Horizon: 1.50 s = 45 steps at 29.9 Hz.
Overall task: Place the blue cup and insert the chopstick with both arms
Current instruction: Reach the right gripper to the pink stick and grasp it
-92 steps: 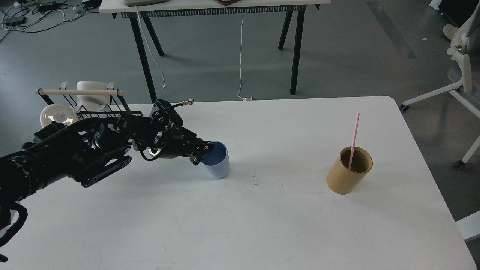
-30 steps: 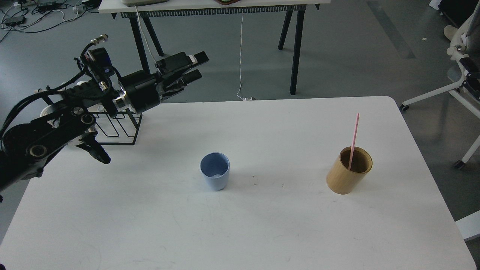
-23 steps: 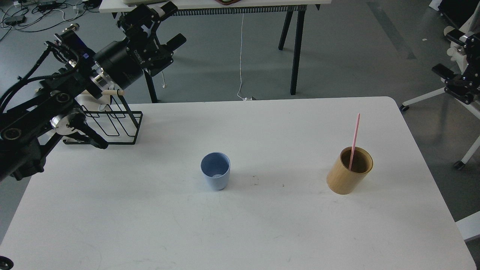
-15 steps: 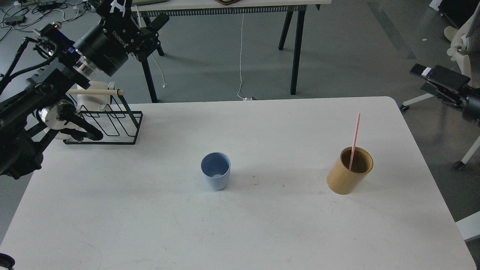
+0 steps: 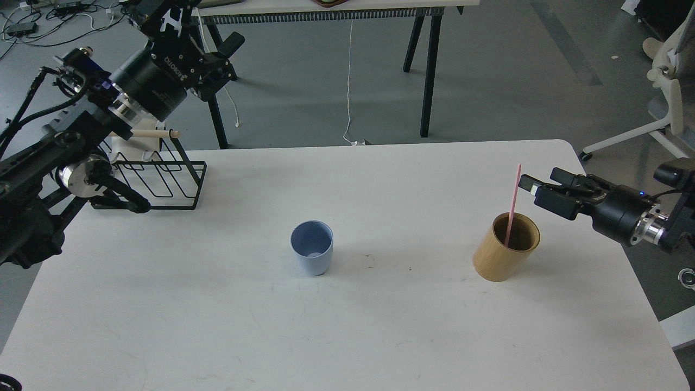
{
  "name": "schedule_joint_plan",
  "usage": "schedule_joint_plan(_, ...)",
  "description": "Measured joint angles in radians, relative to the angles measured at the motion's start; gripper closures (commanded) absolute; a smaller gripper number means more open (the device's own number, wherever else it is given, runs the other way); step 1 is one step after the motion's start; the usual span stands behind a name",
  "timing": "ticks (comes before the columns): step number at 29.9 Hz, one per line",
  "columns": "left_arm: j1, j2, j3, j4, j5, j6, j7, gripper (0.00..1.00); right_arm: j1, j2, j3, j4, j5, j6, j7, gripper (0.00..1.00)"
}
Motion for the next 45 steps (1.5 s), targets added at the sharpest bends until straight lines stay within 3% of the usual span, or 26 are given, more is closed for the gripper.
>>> schedule_joint_plan(9, 0.011, -0.004, 0.002, 0.016, 0.0, 0.002, 0.0, 0.06, 0.008, 0.054, -0.001, -0.035, -0.005, -0.001, 0.0, 0.2)
schedule_joint_plan(16, 0.015, -0.004, 0.002, 0.017, 0.0, 0.003, 0.0, 0.05, 0.013, 0.103, -0.002, -0.081, -0.029, -0.001, 0.0, 0.59)
schedule_joint_plan(24, 0.028, -0.005, 0.002, 0.03, 0.0, 0.007, 0.0, 0.05, 0.012, 0.114, -0.002, -0.084, -0.032, -0.001, 0.0, 0.87)
schedule_joint_plan(35, 0.029, -0.011, 0.002, 0.04, 0.002, 0.01, 0.0, 0.05, 0.017, 0.106, -0.001, -0.067, -0.028, -0.001, 0.0, 0.99)
schedule_joint_plan(45, 0.029, -0.015, 0.003, 0.04, 0.003, 0.011, 0.0, 0.05, 0.028, 0.04, 0.019, -0.01, -0.015, -0.001, 0.0, 1.0)
